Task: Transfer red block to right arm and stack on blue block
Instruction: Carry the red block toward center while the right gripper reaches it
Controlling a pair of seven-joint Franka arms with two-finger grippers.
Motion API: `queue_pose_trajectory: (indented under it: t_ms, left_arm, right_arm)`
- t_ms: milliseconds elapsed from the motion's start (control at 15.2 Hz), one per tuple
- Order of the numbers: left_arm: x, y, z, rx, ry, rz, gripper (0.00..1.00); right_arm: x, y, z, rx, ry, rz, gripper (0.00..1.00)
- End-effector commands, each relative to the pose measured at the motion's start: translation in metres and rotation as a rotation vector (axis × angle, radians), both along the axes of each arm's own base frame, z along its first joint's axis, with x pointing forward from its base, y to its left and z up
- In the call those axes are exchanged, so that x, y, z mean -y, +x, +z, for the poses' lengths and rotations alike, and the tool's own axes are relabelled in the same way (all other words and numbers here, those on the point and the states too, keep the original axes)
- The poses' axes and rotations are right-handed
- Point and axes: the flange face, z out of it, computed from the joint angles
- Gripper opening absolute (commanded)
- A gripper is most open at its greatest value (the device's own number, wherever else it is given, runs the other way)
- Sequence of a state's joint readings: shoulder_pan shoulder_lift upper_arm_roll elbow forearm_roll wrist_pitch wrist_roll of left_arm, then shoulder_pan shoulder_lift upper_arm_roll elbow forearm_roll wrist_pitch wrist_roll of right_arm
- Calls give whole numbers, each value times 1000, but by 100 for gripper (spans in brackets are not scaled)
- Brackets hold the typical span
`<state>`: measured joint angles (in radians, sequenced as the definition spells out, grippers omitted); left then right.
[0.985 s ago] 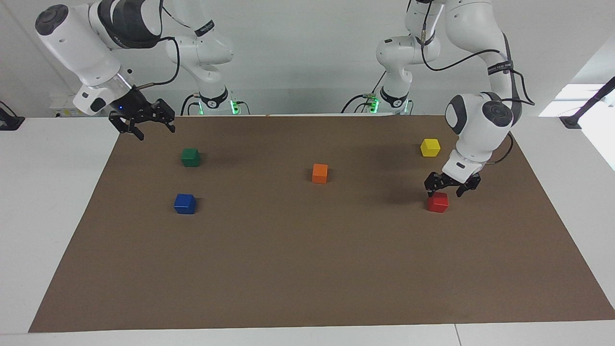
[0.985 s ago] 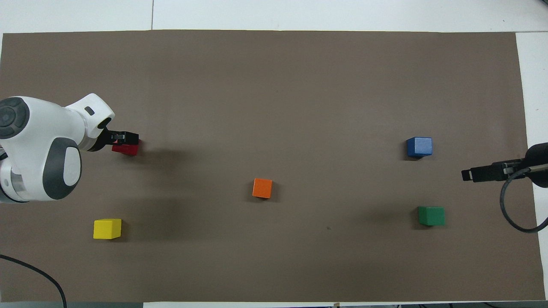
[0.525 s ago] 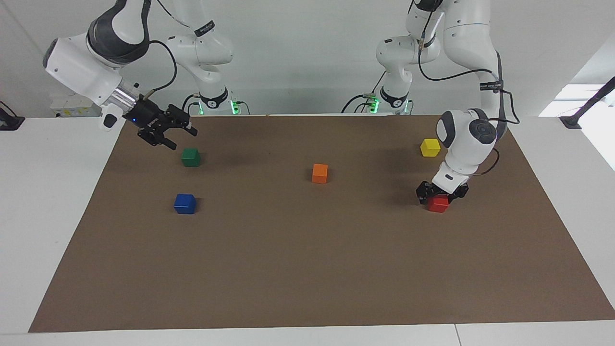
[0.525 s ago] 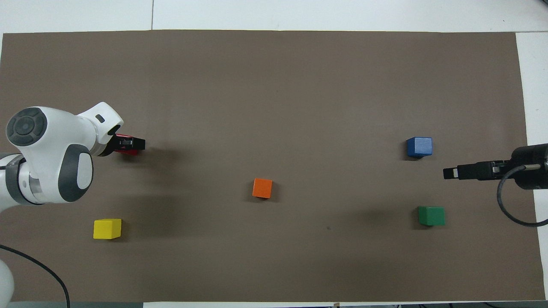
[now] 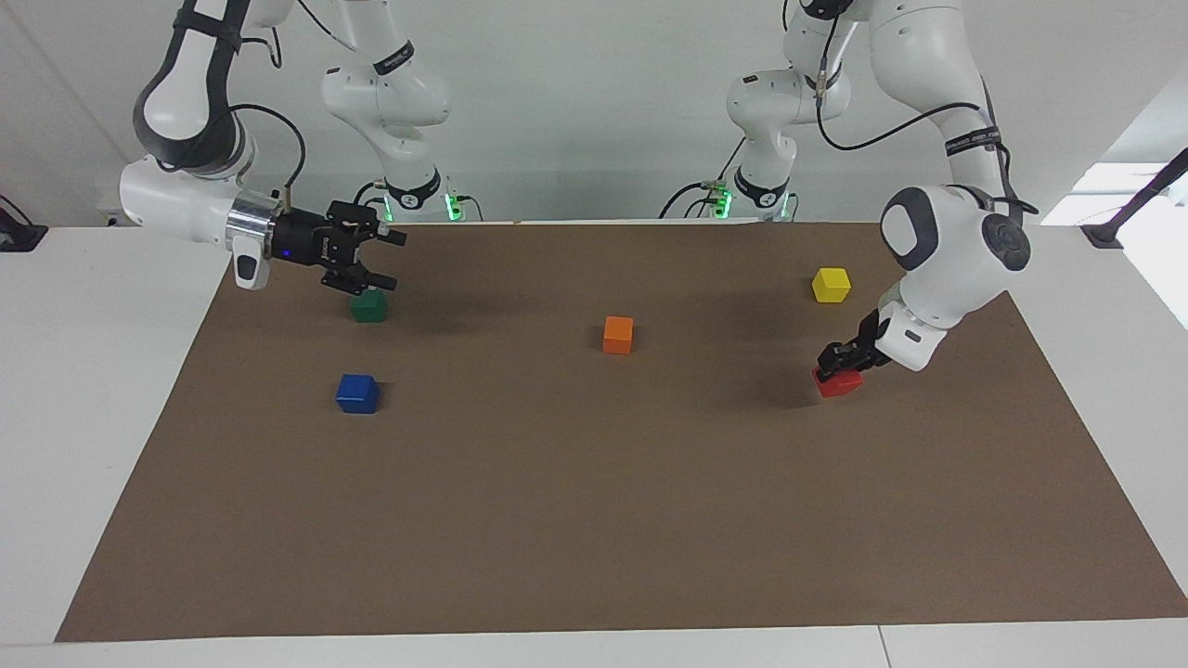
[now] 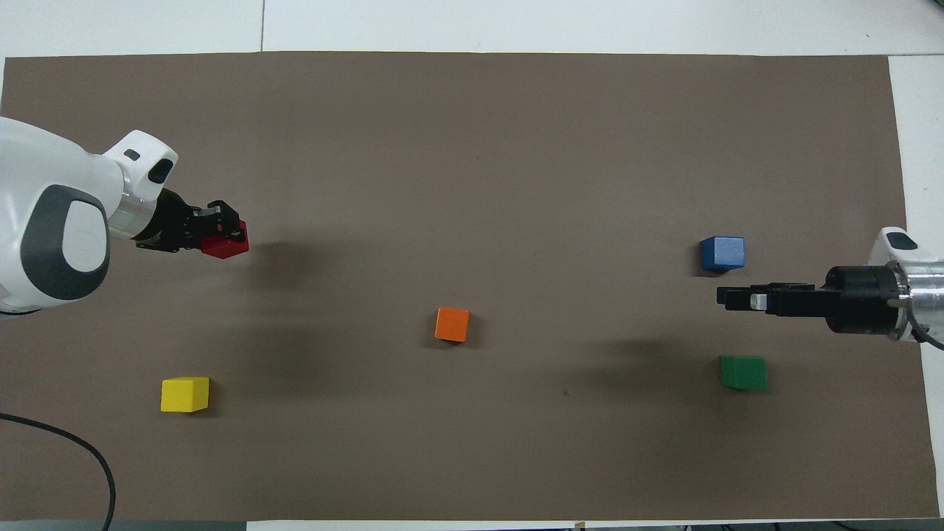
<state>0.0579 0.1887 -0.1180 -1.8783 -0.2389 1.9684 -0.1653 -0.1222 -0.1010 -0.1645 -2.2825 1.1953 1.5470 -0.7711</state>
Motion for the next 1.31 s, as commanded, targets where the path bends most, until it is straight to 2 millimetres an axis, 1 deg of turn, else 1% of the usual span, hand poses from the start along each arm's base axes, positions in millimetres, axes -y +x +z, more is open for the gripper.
queue_pose_trajectory:
  t_ms: [0,66,131,197,263,328,394,460,525,657,722,788,854,919,1051,1116,1247]
  left_arm:
    - [53,-32,74,-45,-59,106,0]
    - [70,-46,99,-49,-106,144,0]
    - [89,-58,120,-62,-161,191,0]
    - [105,-70,140,-85,-213,269,0]
    - [122,-78,152,-123,-247,358,0]
    - [142,-87,162,-166,-264,435,0]
    - [166,-98,167,-207,-265,482,0]
    - [193,-111,170,-251,-254,527,0]
    - [217,-123,171,-297,-242,581,0]
    - [253,-139,175,-381,-239,753,0]
    - [267,-145,178,-453,-245,876,0]
    - [274,-148,180,-524,-241,986,0]
    - [289,-159,181,-565,-219,1036,0]
    - [304,-171,182,-587,-202,1056,0]
    - [329,-193,184,-610,-190,1097,0]
    - [335,-196,182,-615,-200,1133,0]
    - [342,-195,186,-607,-246,1179,0]
  right_arm:
    - [-11,3,-8,10,165,15,100]
    - [-21,7,-14,-9,251,22,100]
    - [-34,11,-27,-27,354,39,100]
    - [-45,15,-45,-21,460,47,100]
    - [-56,17,-51,-16,534,63,100]
    - [-70,17,-51,-24,580,85,100]
    - [-78,18,-53,-30,648,94,100]
    - [-95,19,-57,-44,731,114,100]
    - [-115,19,-59,-54,799,125,100]
    - [-144,16,-56,-57,881,101,100]
    - [-154,16,-54,-71,910,91,100]
    - [-165,14,-59,-86,942,96,100]
    - [-177,12,-69,-109,999,107,100]
    - [-187,9,-75,-120,1063,122,100]
    - [-198,4,-84,-147,1104,153,100]
    - [-200,2,-91,-163,1118,159,100]
    - [-216,-3,-102,-201,1146,192,100]
